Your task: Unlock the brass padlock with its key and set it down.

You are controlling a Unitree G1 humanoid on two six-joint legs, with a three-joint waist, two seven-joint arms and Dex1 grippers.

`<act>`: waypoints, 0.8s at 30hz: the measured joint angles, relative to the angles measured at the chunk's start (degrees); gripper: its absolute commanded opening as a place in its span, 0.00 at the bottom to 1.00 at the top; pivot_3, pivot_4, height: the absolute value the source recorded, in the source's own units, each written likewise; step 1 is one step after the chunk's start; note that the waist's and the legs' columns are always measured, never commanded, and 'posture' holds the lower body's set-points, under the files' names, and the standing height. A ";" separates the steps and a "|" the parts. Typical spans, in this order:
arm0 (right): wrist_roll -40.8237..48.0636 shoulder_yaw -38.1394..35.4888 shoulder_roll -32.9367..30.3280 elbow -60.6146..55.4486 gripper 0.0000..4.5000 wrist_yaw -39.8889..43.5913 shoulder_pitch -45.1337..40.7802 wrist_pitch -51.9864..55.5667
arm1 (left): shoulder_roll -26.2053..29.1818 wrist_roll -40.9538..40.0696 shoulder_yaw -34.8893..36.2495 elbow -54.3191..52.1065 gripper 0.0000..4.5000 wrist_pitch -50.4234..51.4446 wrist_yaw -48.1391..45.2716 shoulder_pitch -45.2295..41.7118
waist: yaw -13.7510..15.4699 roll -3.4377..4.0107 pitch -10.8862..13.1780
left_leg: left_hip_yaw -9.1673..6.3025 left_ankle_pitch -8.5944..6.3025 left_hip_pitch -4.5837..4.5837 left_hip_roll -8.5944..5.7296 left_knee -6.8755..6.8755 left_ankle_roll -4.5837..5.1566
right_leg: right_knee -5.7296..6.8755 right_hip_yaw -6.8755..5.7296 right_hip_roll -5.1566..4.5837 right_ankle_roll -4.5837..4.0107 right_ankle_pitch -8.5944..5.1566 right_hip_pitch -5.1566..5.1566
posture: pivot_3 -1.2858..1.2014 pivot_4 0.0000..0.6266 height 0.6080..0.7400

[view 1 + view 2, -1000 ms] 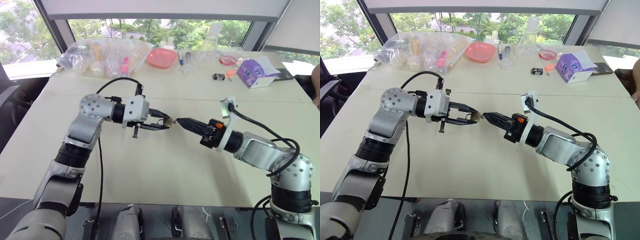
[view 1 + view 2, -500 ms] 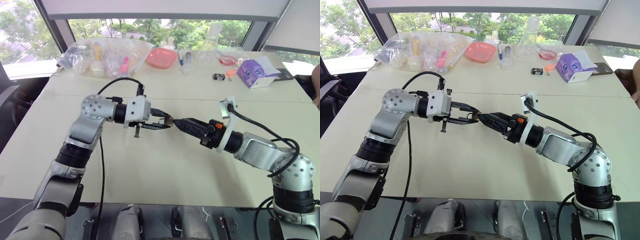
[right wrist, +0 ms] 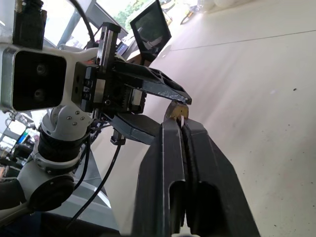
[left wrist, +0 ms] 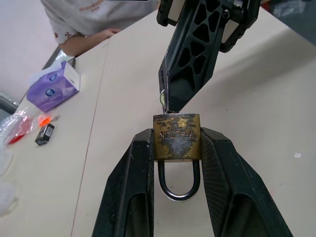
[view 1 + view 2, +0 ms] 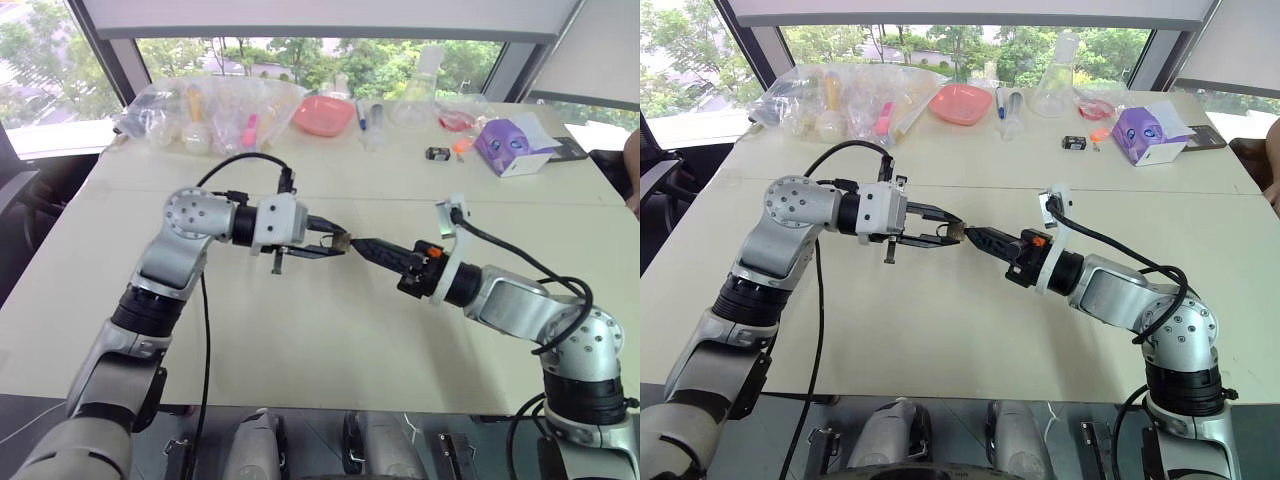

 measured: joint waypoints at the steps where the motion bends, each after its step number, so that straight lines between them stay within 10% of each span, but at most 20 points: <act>1: 0.91 -0.03 0.07 0.10 0.01 -0.68 0.07 -0.48 | -0.07 0.54 0.00 0.29 0.16 -1.42 0.33 -0.19 | 0.01 0.00 0.00 | 0.00 0.00 0.00 0.00 0.00 0.00 | 0.00 0.00 0.00 0.00 0.00 0.00 | 0.52 0.24 1.00; 18: 14.11 3.25 1.55 2.04 0.01 -13.22 2.75 -7.73 | -1.62 14.53 -0.07 17.37 0.16 -39.12 14.92 -1.81 | 0.08 0.00 0.00 | 0.05 0.00 0.00 0.01 -0.01 0.01 | -0.01 0.00 -0.02 0.01 0.00 0.00 | 0.52 0.24 1.00; 24: 5.95 2.94 -1.84 0.77 0.51 -5.91 2.62 -7.71 | -1.60 12.38 -0.04 17.42 0.16 -35.94 14.82 -1.81 | 0.05 0.00 0.00 | 0.04 -0.01 0.00 0.02 -0.01 0.02 | -0.03 0.00 0.00 0.02 0.01 0.00 | 0.52 0.24 1.00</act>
